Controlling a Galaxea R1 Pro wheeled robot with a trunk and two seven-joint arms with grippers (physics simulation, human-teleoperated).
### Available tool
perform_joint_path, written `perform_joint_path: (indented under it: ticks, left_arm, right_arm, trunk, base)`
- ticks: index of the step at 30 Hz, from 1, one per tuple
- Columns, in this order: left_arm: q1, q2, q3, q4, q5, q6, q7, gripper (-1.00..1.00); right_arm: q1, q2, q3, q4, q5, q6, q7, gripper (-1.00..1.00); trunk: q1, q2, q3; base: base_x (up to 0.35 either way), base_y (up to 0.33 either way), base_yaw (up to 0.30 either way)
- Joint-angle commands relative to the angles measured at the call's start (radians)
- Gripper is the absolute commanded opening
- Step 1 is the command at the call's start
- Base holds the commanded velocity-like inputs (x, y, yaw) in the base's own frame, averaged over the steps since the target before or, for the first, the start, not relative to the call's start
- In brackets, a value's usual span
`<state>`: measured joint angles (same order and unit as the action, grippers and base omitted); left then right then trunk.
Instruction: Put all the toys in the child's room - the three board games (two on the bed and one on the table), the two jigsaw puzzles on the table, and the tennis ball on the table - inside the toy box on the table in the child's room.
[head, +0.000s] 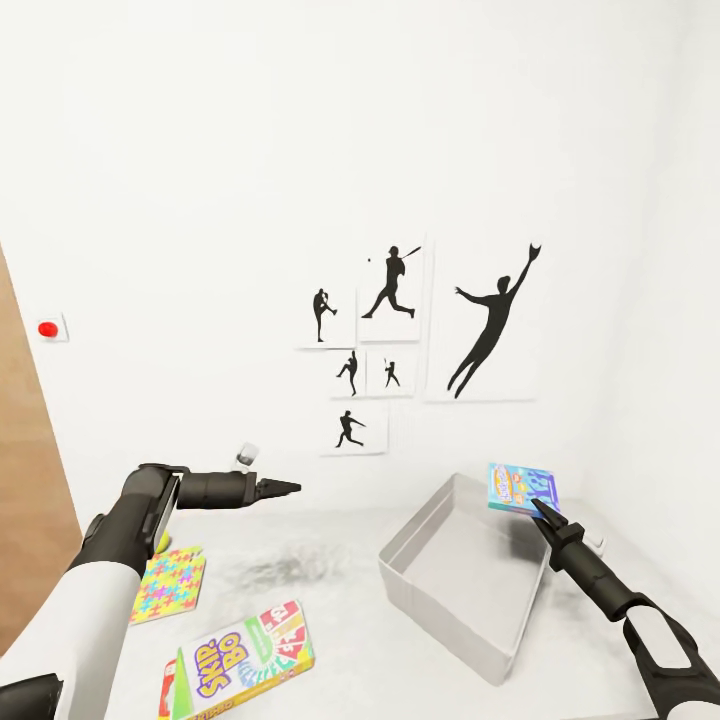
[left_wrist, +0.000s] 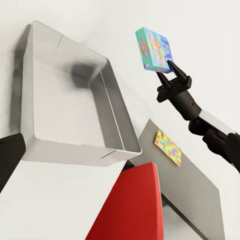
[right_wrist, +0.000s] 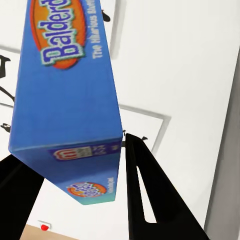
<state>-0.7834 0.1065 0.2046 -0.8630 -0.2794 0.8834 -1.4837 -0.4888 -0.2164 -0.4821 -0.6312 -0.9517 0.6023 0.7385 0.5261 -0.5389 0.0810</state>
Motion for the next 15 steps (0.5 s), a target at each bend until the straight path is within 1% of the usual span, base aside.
perform_joint_path:
  ticks: [1, 11, 15]
  left_arm:
    - [0.0, -0.001, 0.003, -0.001, -0.011, 0.01, -0.009, 1.0]
    - [0.0, -0.001, 0.002, -0.001, -0.011, 0.011, -0.008, 1.0]
    - [0.0, -0.001, 0.003, -0.001, -0.011, 0.01, -0.008, 1.0]
  right_arm:
    - [-0.001, 0.0, -0.002, 0.0, -0.004, 0.007, 0.001, -1.0]
    - [-0.002, -0.001, -0.003, -0.001, -0.003, 0.017, -0.014, -1.0]
    - [-0.002, -0.007, -0.002, -0.001, -0.002, 0.017, -0.012, -1.0]
  trunk:
    - [0.0, -0.001, 0.0]
    - [0.0, -0.001, 0.0]
    - [0.0, -0.001, 0.0]
  base:
    - [0.0, 0.0, 0.0]
    - [0.0, 0.0, 0.0]
    - [0.0, 0.0, 0.0]
